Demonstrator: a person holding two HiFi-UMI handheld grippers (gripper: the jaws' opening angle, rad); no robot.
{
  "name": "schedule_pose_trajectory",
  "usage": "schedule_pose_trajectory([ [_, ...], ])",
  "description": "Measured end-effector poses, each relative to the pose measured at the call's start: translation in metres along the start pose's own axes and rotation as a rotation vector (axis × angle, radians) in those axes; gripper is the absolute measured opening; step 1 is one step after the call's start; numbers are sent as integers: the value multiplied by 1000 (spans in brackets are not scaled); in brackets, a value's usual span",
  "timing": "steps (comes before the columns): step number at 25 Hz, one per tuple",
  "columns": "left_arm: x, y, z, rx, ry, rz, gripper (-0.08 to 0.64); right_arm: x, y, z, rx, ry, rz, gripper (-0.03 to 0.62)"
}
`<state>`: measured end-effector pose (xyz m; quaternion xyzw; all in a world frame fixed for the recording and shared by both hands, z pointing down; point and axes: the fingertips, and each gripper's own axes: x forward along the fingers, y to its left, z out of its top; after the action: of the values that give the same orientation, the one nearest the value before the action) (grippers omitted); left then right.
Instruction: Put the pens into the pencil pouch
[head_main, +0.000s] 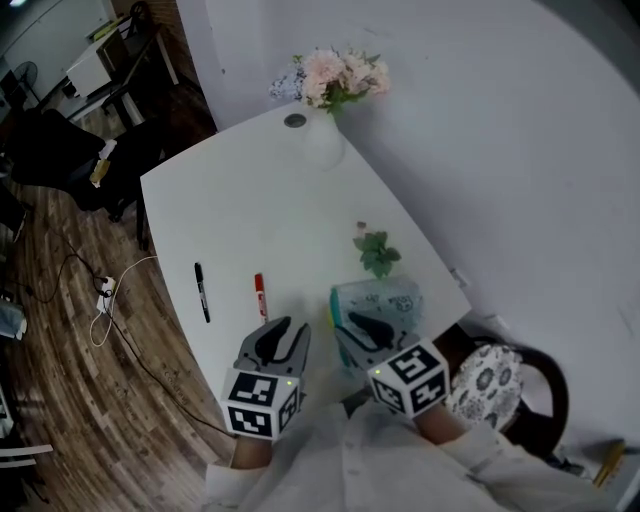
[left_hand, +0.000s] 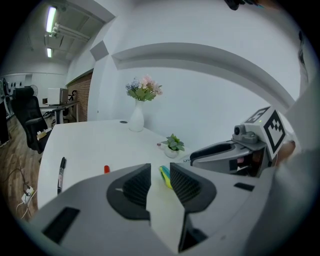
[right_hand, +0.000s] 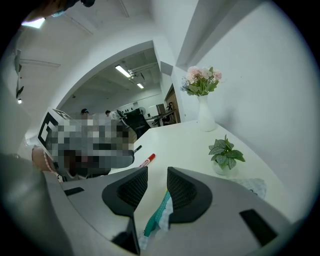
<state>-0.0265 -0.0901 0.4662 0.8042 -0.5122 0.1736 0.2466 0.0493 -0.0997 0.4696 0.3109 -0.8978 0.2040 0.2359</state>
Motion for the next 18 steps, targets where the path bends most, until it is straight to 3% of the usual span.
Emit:
schedule_pose_trajectory([
  [18, -21, 25, -32, -24, 79, -87, 107, 20, 6, -32, 39, 118, -151, 114],
])
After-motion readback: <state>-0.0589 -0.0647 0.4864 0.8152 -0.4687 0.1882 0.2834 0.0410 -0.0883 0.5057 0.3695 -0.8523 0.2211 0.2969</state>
